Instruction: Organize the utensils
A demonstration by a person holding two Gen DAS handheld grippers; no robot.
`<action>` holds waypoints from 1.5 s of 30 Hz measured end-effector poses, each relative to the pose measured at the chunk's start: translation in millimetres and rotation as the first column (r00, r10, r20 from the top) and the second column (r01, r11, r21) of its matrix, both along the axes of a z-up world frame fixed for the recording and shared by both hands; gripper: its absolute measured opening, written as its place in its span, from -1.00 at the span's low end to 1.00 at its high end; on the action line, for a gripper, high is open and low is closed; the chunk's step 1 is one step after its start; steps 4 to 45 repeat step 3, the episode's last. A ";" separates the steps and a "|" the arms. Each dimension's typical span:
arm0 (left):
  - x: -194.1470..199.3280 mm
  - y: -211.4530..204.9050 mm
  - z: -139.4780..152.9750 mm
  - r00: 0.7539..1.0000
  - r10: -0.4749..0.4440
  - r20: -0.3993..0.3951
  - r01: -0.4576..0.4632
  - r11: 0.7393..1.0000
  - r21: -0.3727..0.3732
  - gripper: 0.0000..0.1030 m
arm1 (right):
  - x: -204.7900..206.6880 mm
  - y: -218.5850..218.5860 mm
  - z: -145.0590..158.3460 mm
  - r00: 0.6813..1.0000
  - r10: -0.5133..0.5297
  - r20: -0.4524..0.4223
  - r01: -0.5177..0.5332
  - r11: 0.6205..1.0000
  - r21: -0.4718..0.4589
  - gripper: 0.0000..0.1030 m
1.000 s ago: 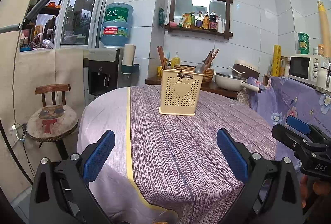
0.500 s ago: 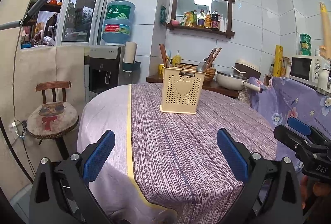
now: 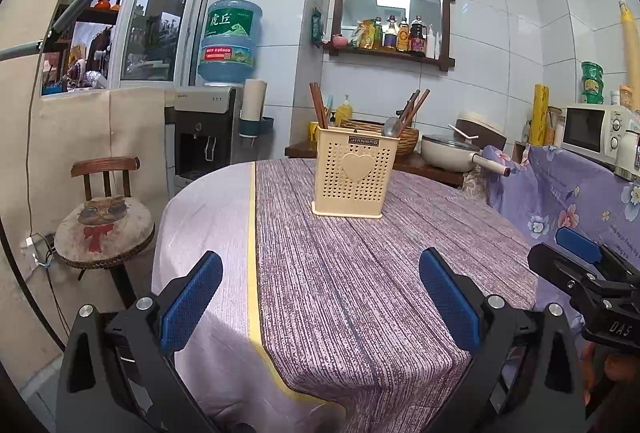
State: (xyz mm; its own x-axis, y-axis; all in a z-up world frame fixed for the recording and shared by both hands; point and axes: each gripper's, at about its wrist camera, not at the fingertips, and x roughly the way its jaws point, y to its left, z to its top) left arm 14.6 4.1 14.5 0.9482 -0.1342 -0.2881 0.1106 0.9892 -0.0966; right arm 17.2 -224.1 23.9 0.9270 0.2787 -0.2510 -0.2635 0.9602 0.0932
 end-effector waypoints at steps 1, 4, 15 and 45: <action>0.0 -0.2 0.1 1.000 0.001 0.000 -0.001 1.000 -0.002 0.90 | -0.4 -0.5 -0.6 1.000 0.000 0.000 0.000 1.000 0.000 0.89; -0.3 -0.9 0.4 1.000 0.003 0.002 -0.003 1.000 -0.001 0.90 | 0.3 -1.4 -0.7 1.000 -0.001 0.000 0.001 1.000 0.001 0.89; -0.3 -0.9 0.4 1.000 0.003 0.002 -0.003 1.000 -0.001 0.90 | 0.3 -1.4 -0.7 1.000 -0.001 0.000 0.001 1.000 0.001 0.89; -0.3 -0.9 0.4 1.000 0.003 0.002 -0.003 1.000 -0.001 0.90 | 0.3 -1.4 -0.7 1.000 -0.001 0.000 0.001 1.000 0.001 0.89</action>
